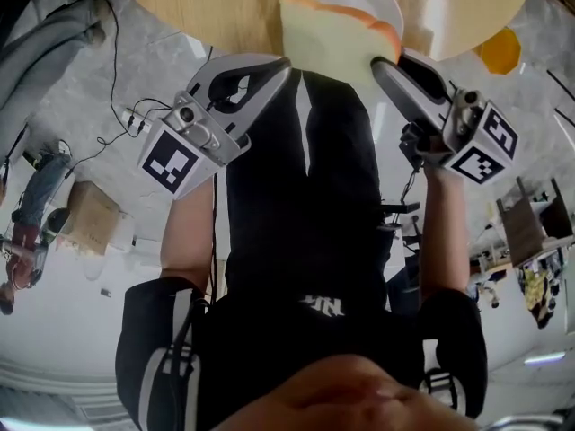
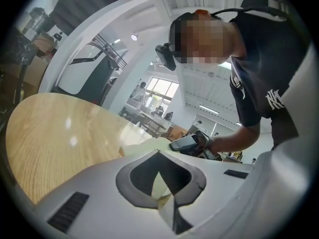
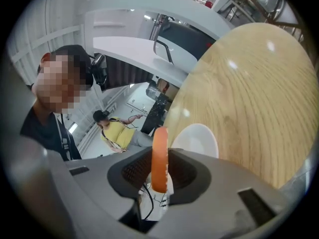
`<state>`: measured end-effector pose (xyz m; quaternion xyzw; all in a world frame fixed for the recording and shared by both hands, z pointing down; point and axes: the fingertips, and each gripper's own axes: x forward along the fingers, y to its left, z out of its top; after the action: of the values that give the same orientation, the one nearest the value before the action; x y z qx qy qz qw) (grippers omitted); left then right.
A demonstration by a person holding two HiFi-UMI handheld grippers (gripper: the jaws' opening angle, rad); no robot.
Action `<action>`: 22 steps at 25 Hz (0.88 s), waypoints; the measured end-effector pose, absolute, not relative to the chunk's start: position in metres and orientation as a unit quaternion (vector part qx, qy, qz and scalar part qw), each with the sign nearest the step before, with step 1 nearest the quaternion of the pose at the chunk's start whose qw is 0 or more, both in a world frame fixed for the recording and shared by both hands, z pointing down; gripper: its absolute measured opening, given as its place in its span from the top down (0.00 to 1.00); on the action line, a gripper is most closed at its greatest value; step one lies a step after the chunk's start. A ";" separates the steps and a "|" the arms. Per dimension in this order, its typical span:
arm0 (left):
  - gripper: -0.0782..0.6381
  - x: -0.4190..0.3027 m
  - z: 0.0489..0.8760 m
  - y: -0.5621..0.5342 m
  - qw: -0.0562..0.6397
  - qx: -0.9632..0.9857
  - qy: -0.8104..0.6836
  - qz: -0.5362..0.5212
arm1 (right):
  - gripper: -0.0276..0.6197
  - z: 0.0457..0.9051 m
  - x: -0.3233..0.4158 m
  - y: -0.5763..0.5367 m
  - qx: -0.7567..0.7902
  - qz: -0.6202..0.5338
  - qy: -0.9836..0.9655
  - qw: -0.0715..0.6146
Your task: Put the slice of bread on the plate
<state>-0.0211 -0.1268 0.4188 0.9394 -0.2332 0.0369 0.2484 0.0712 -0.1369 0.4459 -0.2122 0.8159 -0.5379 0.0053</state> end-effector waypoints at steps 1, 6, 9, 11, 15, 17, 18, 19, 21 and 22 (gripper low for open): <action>0.88 -0.020 0.417 -0.127 0.248 0.940 -0.230 0.036 | 0.81 0.447 0.071 -0.137 -0.216 -0.537 0.815 0.001; 0.88 -0.017 0.416 -0.126 0.249 0.942 -0.220 0.037 | 0.81 0.450 0.074 -0.138 -0.238 -0.529 0.814 -0.021; 0.88 -0.016 0.417 -0.124 0.250 0.943 -0.216 0.038 | 0.81 0.449 0.076 -0.139 -0.246 -0.527 0.813 -0.025; 0.88 -0.016 0.417 -0.124 0.251 0.944 -0.212 0.037 | 0.81 0.449 0.079 -0.140 -0.254 -0.525 0.812 -0.026; 0.88 -0.015 0.416 -0.125 0.255 0.943 -0.210 0.033 | 0.80 0.451 0.082 -0.144 -0.269 -0.521 0.810 -0.028; 0.88 -0.014 0.416 -0.125 0.256 0.943 -0.209 0.033 | 0.78 0.451 0.083 -0.146 -0.282 -0.508 0.813 -0.040; 0.88 -0.014 0.416 -0.125 0.257 0.943 -0.207 0.034 | 0.77 0.451 0.084 -0.148 -0.289 -0.498 0.816 -0.049; 0.88 -0.014 0.415 -0.126 0.257 0.944 -0.206 0.035 | 0.77 0.451 0.085 -0.150 -0.296 -0.488 0.819 -0.056; 0.88 -0.014 0.416 -0.126 0.257 0.944 -0.205 0.035 | 0.76 0.451 0.087 -0.154 -0.308 -0.472 0.823 -0.068; 0.88 -0.014 0.416 -0.126 0.257 0.944 -0.205 0.035 | 0.76 0.451 0.088 -0.156 -0.314 -0.465 0.825 -0.074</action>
<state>-0.0135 -0.1265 0.4161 0.9437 -0.2045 0.0353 0.2575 0.0882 -0.1558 0.4514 -0.3138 0.8247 -0.4647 -0.0743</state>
